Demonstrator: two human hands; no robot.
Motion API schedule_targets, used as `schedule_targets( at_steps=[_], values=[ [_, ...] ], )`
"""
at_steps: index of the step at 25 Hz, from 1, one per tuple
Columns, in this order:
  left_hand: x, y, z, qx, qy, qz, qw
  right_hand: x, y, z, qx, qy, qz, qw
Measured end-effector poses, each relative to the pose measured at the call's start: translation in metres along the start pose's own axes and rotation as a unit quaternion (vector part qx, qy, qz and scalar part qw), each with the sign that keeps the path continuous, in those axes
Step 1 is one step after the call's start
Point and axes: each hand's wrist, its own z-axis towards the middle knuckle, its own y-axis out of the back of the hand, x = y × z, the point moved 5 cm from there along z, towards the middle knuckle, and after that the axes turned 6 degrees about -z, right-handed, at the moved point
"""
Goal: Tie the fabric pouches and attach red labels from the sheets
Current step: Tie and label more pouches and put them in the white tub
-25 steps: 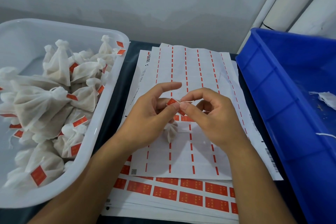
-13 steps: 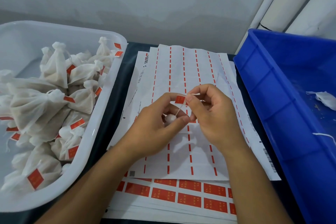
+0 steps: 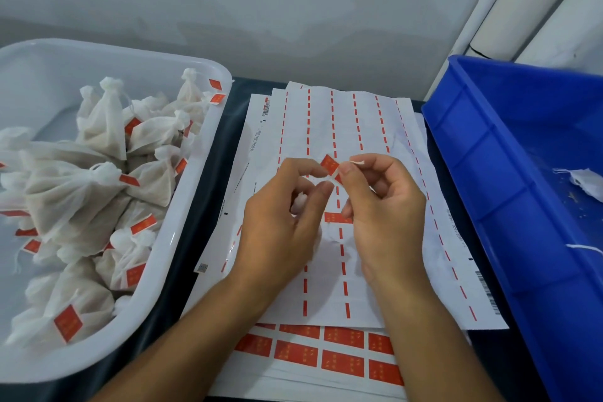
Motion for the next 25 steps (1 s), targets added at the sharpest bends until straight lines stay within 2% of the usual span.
schedule_targets(
  at_steps=[6, 13, 16, 21, 25],
  values=[
    [-0.001, 0.003, 0.002, -0.032, -0.033, 0.018, 0.999, 0.001, -0.005, -0.007, -0.030, -0.003, 0.033, 0.999],
    [-0.005, 0.008, 0.003, -0.049, -0.043, 0.014, 0.998, 0.003, -0.006, -0.008, -0.010, 0.030, 0.018, 0.999],
    [-0.002, 0.009, 0.004, -0.059, -0.015, 0.001, 0.998, 0.004, -0.007, -0.004, 0.016, 0.040, -0.023, 0.999],
    [0.004, 0.008, 0.004, -0.044, 0.045, -0.037, 0.997, -0.003, -0.014, 0.000, 0.124, 0.004, -0.039, 0.991],
    [0.010, 0.004, 0.005, -0.011, 0.086, -0.073, 0.994, 0.002, -0.015, -0.001, 0.125, 0.048, -0.050, 0.990]
  ],
)
